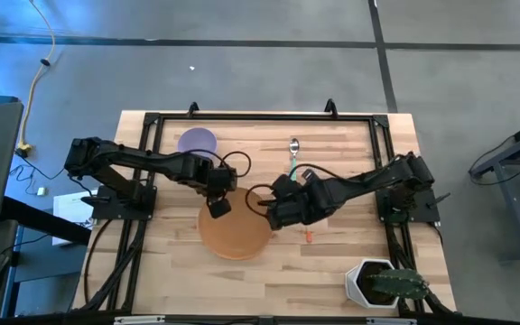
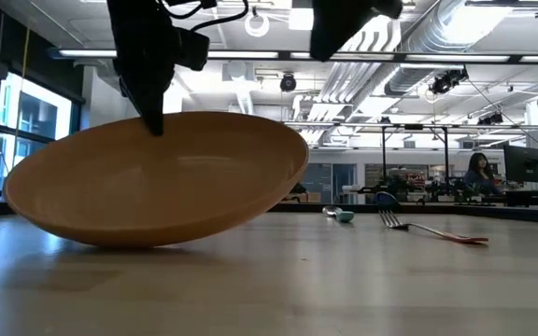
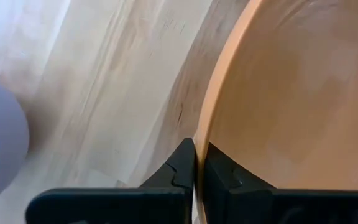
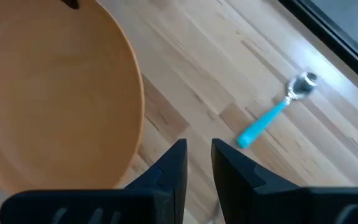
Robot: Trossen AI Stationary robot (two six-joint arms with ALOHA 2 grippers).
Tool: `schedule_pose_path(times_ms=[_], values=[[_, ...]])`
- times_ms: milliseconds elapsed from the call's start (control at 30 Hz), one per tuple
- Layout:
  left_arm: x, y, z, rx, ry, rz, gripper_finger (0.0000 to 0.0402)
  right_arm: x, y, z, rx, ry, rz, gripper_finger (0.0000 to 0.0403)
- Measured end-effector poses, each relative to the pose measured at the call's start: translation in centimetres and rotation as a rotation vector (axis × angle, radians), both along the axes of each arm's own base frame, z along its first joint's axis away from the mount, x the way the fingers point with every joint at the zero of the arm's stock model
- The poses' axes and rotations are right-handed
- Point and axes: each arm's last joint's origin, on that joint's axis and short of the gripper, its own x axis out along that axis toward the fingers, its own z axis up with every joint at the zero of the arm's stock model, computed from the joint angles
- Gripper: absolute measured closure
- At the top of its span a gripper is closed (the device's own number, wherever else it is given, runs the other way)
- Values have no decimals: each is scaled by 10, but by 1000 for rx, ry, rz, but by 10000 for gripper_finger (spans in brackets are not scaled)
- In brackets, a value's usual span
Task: Set table place
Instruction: Put the orange plate to the left of the orange fork
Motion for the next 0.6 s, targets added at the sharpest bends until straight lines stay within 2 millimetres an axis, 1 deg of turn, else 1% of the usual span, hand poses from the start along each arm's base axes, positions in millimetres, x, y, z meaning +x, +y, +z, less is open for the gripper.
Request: schedule_pose_path(times_ms=[133,233,333,400,467,600], values=[[0,0,0,1,1,-9,402,12,-6,-8,2,0,29,338],[-1,-1,0,-5,7,-10,402,17,-11,-14,9,19,25,338],[-2,-1,0,-7,25,-10,401,17,-12,-18,0,54,23,338],[-3,-1,-1,-9,34,-10,401,10,-12,-18,-13,91,-6,338],[-4,-1,-1,-9,43,-10,401,-1,-9,-11,-33,105,-42,338],[-4,-1,-1,-13,46,-12,401,-40,2,21,-113,36,-121,338]])
